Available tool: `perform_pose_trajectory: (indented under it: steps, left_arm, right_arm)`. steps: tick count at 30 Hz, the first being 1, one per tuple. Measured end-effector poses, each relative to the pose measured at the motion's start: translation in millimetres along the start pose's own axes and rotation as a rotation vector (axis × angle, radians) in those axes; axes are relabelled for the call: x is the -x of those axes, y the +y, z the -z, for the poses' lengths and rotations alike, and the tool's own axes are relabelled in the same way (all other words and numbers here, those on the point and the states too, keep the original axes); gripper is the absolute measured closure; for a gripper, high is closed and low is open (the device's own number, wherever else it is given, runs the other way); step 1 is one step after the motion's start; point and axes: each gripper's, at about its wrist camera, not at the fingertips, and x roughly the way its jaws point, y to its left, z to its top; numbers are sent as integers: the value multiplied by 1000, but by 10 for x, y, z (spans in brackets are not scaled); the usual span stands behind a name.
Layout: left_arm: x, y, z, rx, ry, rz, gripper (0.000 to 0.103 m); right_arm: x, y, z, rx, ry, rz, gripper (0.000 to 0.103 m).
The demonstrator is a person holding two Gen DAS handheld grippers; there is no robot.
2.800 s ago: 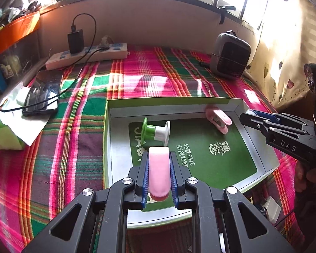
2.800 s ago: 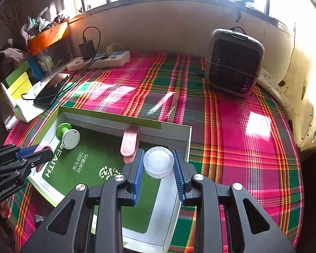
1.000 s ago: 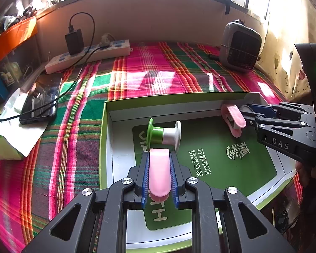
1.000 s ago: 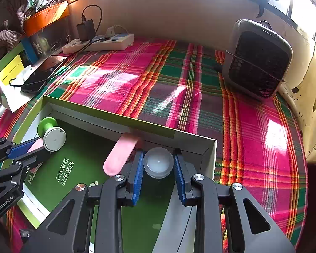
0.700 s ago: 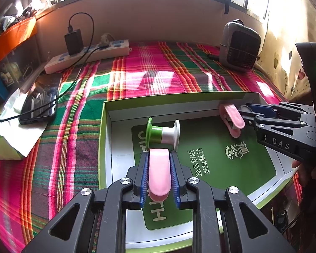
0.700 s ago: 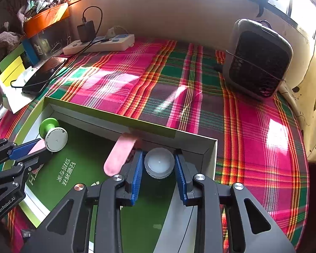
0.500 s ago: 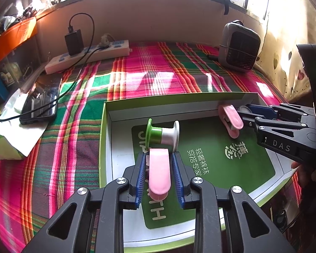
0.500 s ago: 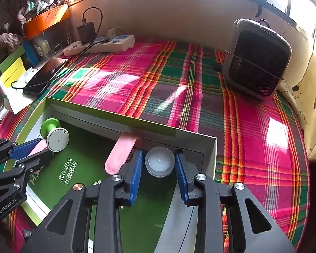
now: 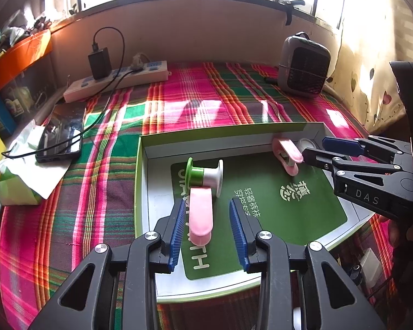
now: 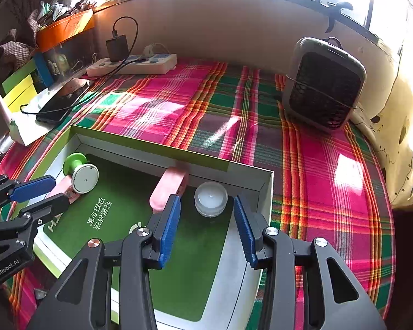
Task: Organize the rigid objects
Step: 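Open the left tool to release the pink strip while the right tool releases the lid, then withdraw both tools from the box toward the items on the cloth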
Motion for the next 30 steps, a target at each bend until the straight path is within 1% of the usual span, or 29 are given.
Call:
perform_pose_trajectory:
  steps: [12,21,30]
  left_arm:
    - [310,-54,127,9,-32,18,71]
    - [541,-58,332,37,-51,41,70]
    - [694,-42,588,73,-56,80,68]
  right_arm:
    - [325,14,167,-38,-41,-19,61]
    - [628,-26,450,-75,-69,-29,61]
    - [861,-70,859,-120,-76,-39,61]
